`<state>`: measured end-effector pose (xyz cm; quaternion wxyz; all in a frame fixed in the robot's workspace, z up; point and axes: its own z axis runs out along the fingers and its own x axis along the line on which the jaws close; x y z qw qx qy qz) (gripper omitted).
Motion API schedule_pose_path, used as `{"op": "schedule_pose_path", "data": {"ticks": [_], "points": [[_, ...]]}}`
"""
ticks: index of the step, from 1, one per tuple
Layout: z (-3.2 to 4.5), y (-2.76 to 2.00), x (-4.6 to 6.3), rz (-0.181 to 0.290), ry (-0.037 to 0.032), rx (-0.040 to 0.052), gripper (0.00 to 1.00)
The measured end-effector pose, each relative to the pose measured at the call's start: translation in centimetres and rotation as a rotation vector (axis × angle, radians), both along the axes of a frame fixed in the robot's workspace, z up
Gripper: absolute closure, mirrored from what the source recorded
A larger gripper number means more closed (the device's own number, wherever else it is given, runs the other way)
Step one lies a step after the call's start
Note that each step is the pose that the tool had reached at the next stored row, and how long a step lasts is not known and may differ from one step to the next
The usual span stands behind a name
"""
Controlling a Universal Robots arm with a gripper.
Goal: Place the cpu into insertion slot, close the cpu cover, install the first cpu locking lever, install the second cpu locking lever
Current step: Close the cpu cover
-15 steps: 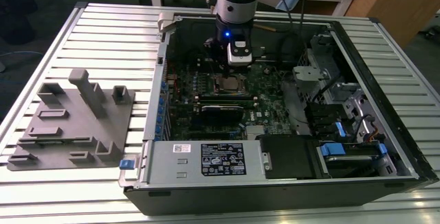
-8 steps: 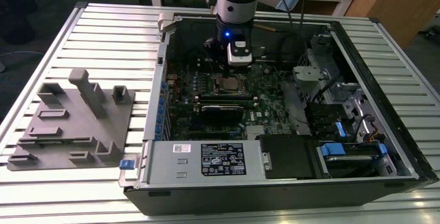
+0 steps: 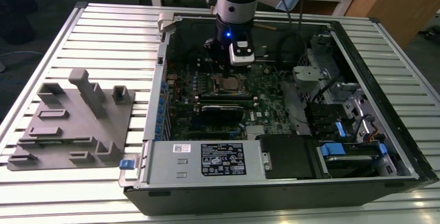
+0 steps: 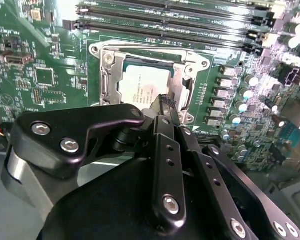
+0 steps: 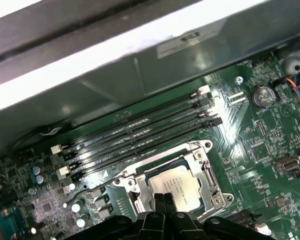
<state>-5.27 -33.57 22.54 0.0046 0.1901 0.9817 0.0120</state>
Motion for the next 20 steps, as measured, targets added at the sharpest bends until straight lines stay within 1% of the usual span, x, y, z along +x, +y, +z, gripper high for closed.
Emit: {"op": "schedule_pose_path", "data": {"ticks": [2, 10, 12, 15, 20], "points": [[0.0, 0.0, 0.0, 0.02, 0.0, 0.0, 0.89], [0.0, 0.0, 0.0, 0.021, 0.0, 0.0, 0.89], [0.0, 0.0, 0.0, 0.028, 0.0, 0.0, 0.89], [0.0, 0.0, 0.0, 0.057, 0.0, 0.0, 0.89], [-0.01, 0.0, 0.0, 0.13, 0.0, 0.0, 0.89]]}}
